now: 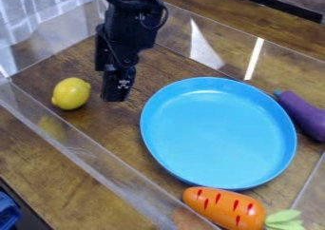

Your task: Remove the lemon from the blue tray and put it on the table

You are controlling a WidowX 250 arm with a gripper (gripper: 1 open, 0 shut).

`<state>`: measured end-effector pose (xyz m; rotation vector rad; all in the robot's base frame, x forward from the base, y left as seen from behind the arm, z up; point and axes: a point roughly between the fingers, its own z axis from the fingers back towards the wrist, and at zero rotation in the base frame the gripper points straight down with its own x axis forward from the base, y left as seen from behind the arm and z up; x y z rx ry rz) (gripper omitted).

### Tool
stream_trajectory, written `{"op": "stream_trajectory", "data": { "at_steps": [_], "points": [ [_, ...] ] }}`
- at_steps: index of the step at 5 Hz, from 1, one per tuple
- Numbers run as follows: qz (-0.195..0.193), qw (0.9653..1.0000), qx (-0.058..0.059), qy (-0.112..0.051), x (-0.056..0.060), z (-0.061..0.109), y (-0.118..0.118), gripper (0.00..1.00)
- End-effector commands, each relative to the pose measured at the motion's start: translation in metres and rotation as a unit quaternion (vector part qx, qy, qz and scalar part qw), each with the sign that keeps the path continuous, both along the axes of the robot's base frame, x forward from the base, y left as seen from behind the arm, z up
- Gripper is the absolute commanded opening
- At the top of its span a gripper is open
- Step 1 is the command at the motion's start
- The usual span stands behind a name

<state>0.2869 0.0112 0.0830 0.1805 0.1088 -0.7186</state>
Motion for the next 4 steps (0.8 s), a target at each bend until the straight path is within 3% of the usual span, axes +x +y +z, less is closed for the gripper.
{"op": "stream_trajectory", "data": {
  "at_steps": [1, 3, 4],
  "points": [
    [0.014, 0.9993, 0.002, -0.035, 0.002, 0.018, 0.001, 1.00],
    [-0.020, 0.9992, 0.003, -0.035, 0.011, 0.015, 0.013, 1.00],
    [-0.045, 0.9983, 0.003, -0.035, 0.007, 0.014, 0.016, 1.00]
  ]
}}
